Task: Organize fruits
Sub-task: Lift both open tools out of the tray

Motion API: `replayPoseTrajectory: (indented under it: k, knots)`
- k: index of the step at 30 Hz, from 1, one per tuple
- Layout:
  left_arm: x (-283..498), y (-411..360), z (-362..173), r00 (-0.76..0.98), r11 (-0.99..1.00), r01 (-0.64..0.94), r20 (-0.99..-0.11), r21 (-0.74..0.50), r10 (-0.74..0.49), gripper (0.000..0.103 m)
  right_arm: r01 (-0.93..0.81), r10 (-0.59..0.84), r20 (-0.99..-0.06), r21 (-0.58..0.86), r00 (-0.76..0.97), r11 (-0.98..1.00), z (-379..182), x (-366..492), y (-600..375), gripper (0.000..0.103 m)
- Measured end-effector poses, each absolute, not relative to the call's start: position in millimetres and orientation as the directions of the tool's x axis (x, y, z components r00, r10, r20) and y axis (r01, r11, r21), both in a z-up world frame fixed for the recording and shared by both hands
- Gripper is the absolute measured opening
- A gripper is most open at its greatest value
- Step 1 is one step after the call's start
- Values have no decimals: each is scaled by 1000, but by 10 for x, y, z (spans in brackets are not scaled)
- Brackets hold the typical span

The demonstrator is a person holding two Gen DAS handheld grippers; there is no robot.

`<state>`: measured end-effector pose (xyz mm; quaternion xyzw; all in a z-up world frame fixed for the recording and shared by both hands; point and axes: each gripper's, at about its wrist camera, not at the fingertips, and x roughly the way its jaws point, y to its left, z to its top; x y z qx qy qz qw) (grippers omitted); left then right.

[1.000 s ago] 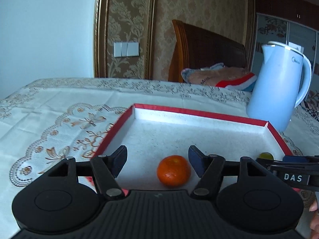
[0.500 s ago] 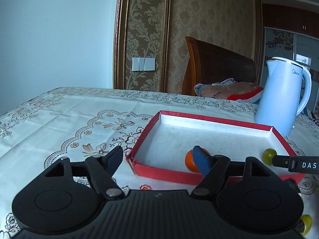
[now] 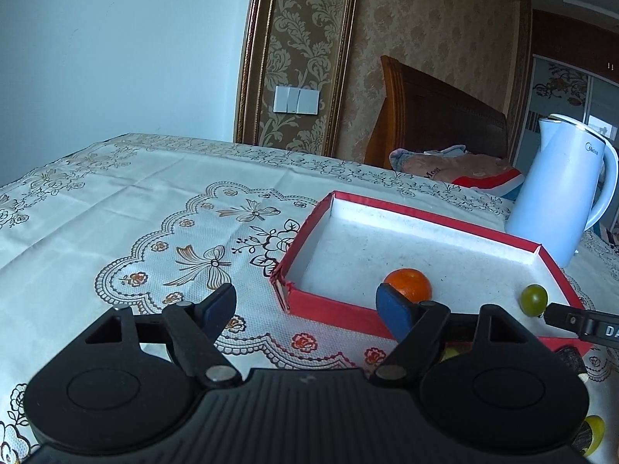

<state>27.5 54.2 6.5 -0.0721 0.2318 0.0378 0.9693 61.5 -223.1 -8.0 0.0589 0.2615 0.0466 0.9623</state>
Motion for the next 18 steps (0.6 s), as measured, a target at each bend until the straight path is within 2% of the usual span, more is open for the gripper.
replayPoseTrajectory:
  k: [7,10,18]
  knots:
    - [76,583,28,893,990,-80,-450,-118,19,79,-84,155,-454,171,877,982,-61,347,-2307,77]
    - [11,609,19,894,990,-73,-448,-122,11,79,-73,137,-440,159,887,984,-54,262,-2324,85]
    - [-64,504,-19,892,998,-58,-451,-35,36,79,-25,109,-439,192,892,981,-64,157,-2460,86]
